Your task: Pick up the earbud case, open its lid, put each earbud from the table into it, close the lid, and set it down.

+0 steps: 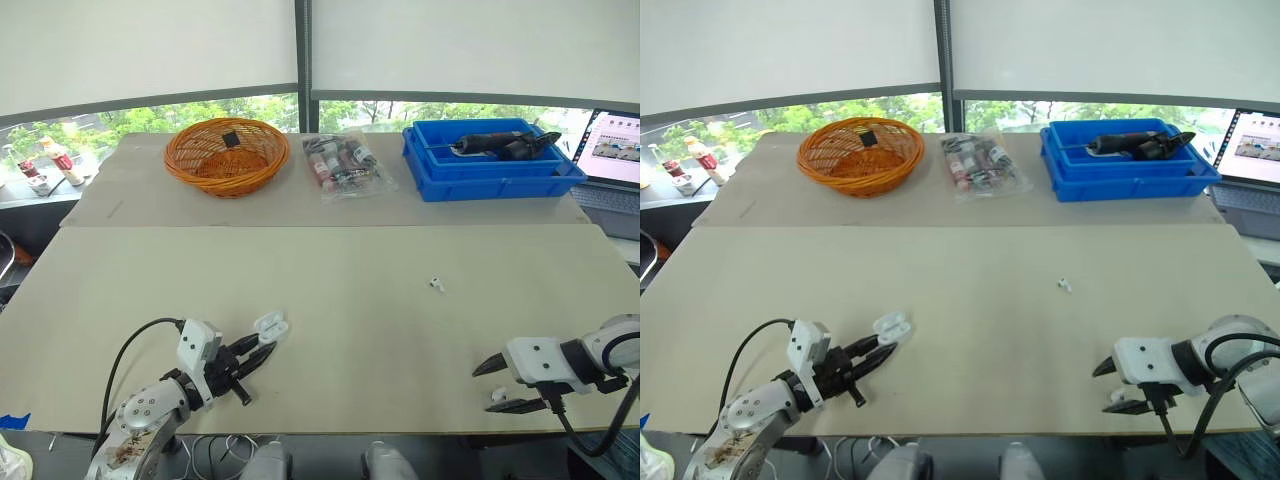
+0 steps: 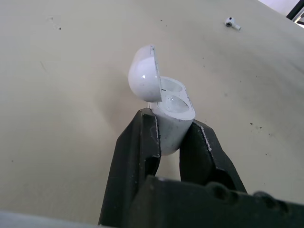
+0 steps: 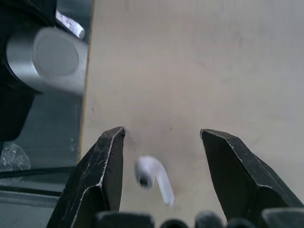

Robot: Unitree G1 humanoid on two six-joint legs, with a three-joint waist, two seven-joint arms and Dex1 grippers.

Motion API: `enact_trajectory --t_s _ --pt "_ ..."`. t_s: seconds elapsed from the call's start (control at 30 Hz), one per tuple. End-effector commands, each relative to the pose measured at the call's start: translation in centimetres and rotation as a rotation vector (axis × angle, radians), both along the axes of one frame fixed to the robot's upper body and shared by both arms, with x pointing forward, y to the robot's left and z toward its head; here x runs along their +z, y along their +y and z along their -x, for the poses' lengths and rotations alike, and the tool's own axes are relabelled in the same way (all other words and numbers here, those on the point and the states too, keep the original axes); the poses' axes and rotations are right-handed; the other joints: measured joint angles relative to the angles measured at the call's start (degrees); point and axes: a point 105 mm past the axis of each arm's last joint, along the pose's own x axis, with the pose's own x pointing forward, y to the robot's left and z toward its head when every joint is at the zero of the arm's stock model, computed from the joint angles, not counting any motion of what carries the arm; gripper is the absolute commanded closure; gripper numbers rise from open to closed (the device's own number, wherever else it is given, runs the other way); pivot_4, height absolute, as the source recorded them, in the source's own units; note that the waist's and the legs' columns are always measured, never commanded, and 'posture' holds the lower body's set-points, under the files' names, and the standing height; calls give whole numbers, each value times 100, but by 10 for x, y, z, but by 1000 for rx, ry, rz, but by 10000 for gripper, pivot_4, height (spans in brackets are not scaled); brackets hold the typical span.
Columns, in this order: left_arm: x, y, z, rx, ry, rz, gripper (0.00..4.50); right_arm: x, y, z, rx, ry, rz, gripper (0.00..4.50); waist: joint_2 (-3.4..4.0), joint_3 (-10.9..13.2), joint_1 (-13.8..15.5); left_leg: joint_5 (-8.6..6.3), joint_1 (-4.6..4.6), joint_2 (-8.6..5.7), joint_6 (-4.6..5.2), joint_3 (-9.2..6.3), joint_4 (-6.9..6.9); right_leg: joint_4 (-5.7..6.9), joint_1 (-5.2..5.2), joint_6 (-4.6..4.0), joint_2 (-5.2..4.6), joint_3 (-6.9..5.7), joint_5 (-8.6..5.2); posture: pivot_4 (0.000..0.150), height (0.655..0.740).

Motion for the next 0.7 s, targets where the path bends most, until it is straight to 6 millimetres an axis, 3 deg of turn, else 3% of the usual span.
enact_trajectory --t_s 0.03,0.13,0.23,0.43,0.7 --pt "11 -5 3 -24 -35 12 39538 29 5 2 -2 -38 -13 16144 0 0 4 0 1 1 0 0 0 -1 0 0 1 0 0 1500 7400" --pt "11 -5 4 -23 -32 13 39538 35 3 10 -13 -14 14 16144 -1 0 19 0 0 1 0 2 0 -1 2 0 1 -2 0 1500 7400" --pt "8 -6 5 -23 -22 18 39538 25 -13 20 -17 24 121 23691 -1 0 42 0 0 0 1 8 0 -2 3 0 2 -3 0 1500 7400" --pt "7 -11 7 -36 -14 26 39538 8 -28 19 -35 24 207 45000 -1 0 24 0 4 0 0 32 2 1 3 0 2 -1 0 1500 7400" --pt "8 -8 9 -30 -10 19 39538 -4 -23 10 -53 5 183 45000 -2 1 17 0 2 1 1 33 1 -1 3 0 2 -1 0 1500 7400"
